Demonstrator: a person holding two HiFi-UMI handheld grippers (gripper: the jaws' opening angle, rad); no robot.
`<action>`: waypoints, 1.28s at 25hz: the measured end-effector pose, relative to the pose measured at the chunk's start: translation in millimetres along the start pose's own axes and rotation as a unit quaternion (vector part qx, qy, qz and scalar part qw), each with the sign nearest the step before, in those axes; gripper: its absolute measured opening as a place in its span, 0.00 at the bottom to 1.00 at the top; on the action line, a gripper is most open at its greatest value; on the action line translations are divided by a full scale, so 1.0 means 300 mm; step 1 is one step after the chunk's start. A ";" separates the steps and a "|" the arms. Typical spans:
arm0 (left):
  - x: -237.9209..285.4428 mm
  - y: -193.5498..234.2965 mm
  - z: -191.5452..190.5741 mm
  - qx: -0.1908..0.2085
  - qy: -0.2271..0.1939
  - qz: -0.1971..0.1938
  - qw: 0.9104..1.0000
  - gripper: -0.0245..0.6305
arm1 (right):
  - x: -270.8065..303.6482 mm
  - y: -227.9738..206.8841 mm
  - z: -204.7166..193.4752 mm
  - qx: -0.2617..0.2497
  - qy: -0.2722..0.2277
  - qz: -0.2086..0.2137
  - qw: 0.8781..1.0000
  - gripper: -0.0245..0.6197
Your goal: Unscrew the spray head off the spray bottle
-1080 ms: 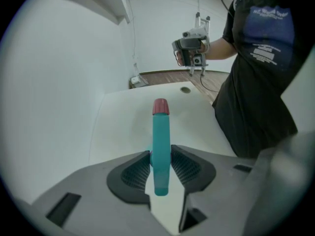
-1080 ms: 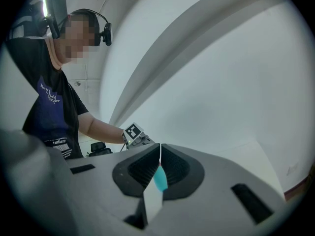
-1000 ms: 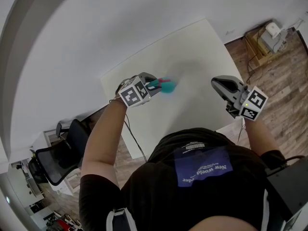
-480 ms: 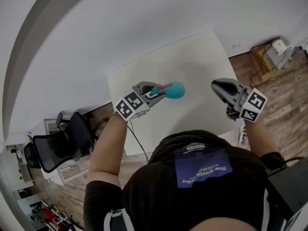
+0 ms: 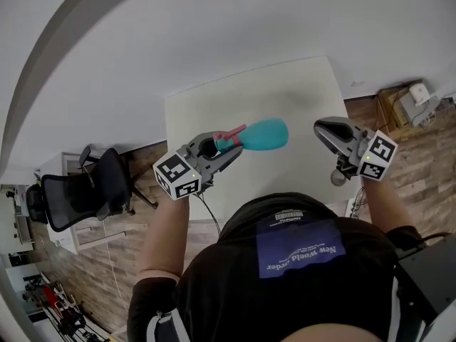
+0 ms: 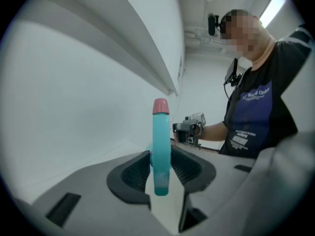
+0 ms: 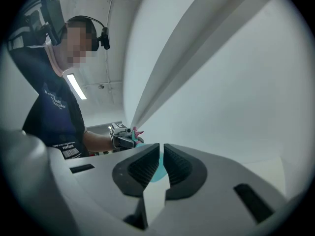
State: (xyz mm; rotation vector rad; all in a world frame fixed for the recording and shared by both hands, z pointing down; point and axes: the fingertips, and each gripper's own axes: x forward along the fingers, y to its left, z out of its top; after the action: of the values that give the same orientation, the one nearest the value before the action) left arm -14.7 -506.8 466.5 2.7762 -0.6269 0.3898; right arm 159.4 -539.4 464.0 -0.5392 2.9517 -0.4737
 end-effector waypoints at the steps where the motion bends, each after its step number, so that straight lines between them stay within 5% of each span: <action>1: -0.029 -0.008 0.018 -0.012 -0.021 0.001 1.000 0.26 | 0.014 0.008 0.004 0.000 0.000 0.008 1.000 0.04; 6: -0.208 -0.056 0.103 -0.054 -0.118 -0.010 0.991 0.26 | 0.101 0.126 0.043 -0.005 -0.018 0.055 0.998 0.05; 11: -0.395 -0.089 0.137 -0.072 -0.184 -0.057 0.979 0.26 | 0.221 0.299 0.087 -0.022 -0.032 0.102 0.994 0.22; 17: -0.607 -0.172 0.143 -0.065 -0.230 -0.100 0.966 0.26 | 0.356 0.560 0.071 -0.066 0.001 0.147 0.987 0.46; 25: -0.649 -0.161 0.129 -0.072 -0.254 -0.108 0.958 0.26 | 0.478 0.643 0.096 -0.094 0.051 0.193 0.975 0.68; 32: -0.680 -0.148 0.114 -0.078 -0.271 -0.115 0.953 0.26 | 0.594 0.710 0.081 -0.112 0.091 0.212 0.967 0.74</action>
State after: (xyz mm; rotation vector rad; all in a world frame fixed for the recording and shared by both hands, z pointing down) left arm -165.3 -401.9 361.6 2.7533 -0.4090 -0.4678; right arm -72.7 -421.3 364.5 0.1361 3.1852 -0.1503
